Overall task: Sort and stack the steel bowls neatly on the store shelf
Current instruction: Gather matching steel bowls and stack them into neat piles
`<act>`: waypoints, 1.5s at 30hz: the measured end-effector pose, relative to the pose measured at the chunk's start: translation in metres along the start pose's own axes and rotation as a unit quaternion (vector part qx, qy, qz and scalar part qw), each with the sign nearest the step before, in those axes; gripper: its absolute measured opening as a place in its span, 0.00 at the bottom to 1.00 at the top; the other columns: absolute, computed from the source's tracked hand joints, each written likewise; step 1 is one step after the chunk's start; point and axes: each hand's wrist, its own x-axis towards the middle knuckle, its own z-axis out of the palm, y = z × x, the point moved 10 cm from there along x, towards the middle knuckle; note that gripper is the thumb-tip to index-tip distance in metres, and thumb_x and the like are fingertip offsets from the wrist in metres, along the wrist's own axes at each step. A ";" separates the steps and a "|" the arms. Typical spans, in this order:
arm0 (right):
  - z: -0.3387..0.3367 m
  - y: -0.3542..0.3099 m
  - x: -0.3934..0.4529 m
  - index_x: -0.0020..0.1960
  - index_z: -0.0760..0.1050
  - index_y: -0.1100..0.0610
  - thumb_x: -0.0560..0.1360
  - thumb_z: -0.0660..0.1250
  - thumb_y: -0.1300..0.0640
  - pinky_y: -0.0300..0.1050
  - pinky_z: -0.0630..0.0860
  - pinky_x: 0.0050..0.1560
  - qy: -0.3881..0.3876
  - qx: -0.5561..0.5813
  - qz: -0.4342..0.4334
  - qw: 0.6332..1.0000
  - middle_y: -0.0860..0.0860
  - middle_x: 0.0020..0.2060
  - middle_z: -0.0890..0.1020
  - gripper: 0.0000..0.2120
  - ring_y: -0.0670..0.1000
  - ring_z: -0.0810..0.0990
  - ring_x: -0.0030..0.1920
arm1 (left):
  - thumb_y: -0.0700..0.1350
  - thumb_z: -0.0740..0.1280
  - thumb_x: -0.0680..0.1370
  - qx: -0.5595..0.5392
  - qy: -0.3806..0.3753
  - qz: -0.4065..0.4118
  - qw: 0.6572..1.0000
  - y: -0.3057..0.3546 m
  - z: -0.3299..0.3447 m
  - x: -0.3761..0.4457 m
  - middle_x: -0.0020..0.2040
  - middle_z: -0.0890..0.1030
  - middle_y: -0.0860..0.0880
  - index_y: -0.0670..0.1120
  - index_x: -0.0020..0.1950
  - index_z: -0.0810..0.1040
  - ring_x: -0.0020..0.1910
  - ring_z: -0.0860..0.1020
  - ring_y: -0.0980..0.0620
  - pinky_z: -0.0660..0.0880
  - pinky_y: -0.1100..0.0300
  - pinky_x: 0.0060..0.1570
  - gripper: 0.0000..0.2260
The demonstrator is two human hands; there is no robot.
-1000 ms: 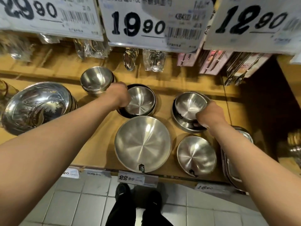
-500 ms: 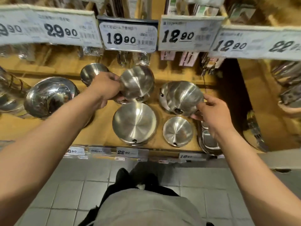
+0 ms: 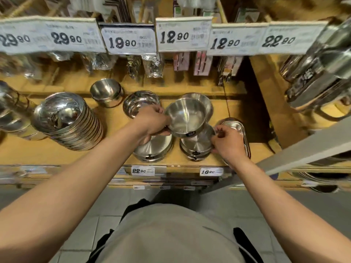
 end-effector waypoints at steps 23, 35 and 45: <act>-0.003 0.000 -0.009 0.50 0.83 0.48 0.78 0.68 0.54 0.36 0.74 0.39 -0.021 0.032 -0.024 0.999 0.51 0.43 0.85 0.05 0.46 0.80 0.42 | 0.34 0.69 0.77 0.034 0.015 -0.021 0.999 -0.034 0.053 0.000 0.45 0.83 0.42 0.46 0.43 0.76 0.39 0.84 0.47 0.84 0.59 0.36 0.08; -0.011 -0.018 -0.021 0.36 0.75 0.55 0.72 0.71 0.61 0.38 0.69 0.38 0.034 -0.017 -0.065 0.997 0.50 0.32 0.77 0.08 0.48 0.73 0.35 | 0.36 0.63 0.78 0.247 0.017 0.081 0.965 -0.009 0.052 0.006 0.55 0.85 0.40 0.41 0.59 0.83 0.54 0.83 0.39 0.81 0.48 0.56 0.13; 0.001 0.002 -0.022 0.52 0.75 0.55 0.76 0.69 0.52 0.43 0.74 0.41 0.005 -0.016 0.000 1.000 0.48 0.41 0.81 0.08 0.48 0.78 0.42 | 0.38 0.60 0.81 0.323 -0.012 0.098 0.941 -0.005 0.060 0.005 0.60 0.82 0.39 0.40 0.63 0.80 0.59 0.80 0.39 0.76 0.53 0.54 0.14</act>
